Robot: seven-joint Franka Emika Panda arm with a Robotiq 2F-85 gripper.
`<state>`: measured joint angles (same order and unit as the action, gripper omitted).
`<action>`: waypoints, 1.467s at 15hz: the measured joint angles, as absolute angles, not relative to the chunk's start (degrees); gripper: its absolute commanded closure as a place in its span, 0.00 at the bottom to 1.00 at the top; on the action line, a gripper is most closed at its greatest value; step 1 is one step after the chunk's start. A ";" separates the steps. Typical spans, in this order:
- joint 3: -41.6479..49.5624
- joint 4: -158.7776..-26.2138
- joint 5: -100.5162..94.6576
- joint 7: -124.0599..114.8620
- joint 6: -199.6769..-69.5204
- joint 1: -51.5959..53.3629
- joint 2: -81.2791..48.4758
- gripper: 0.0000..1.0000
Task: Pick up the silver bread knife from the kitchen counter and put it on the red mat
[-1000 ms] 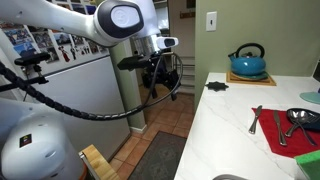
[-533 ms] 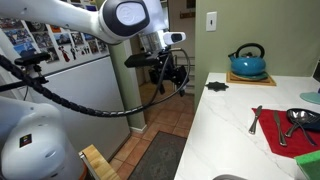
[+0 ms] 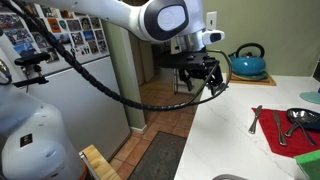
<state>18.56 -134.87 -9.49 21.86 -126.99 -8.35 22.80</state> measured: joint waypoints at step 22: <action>16.95 -115.24 14.91 41.91 -136.87 -18.39 -9.79 0.00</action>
